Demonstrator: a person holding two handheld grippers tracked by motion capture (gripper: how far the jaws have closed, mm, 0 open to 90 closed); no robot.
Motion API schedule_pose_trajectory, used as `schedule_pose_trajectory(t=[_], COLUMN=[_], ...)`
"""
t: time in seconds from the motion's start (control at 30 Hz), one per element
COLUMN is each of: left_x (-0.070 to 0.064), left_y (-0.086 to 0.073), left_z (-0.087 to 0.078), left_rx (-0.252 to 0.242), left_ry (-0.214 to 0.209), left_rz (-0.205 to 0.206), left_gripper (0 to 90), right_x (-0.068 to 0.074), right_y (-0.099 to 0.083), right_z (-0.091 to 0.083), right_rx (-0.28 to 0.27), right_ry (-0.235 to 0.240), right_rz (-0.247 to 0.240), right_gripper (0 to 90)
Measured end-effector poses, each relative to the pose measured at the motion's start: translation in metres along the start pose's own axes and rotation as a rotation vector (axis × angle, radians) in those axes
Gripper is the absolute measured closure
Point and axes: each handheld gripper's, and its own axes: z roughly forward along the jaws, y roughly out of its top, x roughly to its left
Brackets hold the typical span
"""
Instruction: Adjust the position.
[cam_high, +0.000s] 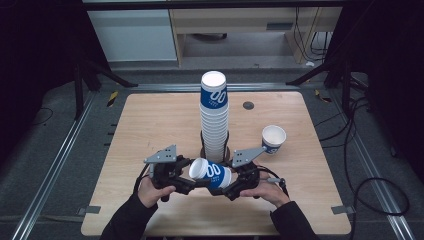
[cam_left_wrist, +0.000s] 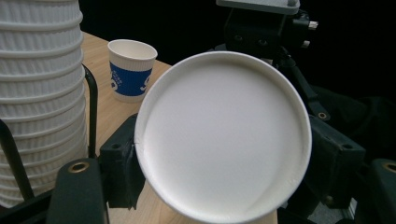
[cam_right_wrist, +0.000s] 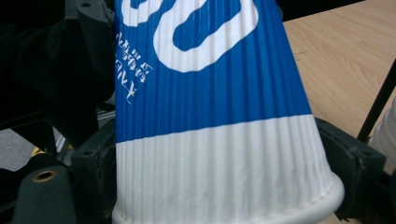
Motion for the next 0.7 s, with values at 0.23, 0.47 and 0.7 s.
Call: schedule_pose_trajectory(t=[0.23,0.47,0.7], left_x=[-0.002,0.002,0.01], left_y=[0.006,0.007,0.001], left_z=[-0.007,-0.016,-0.015], left_rx=[-0.005,0.026,0.079], left_ry=[0.007,0.027,0.057], left_rz=[0.016,0.016,0.005], left_gripper=[19.7,16.0,15.1], right_x=[-0.001,-0.005,-0.011], right_y=[0.001,0.002,0.005], right_z=[-0.007,-0.023,-0.028], right_rx=[0.025,0.06,0.142], right_ry=[-0.016,-0.081,-0.135], right_rz=[-0.015,-0.043,-0.096], right_gripper=[16.7,16.8,16.6])
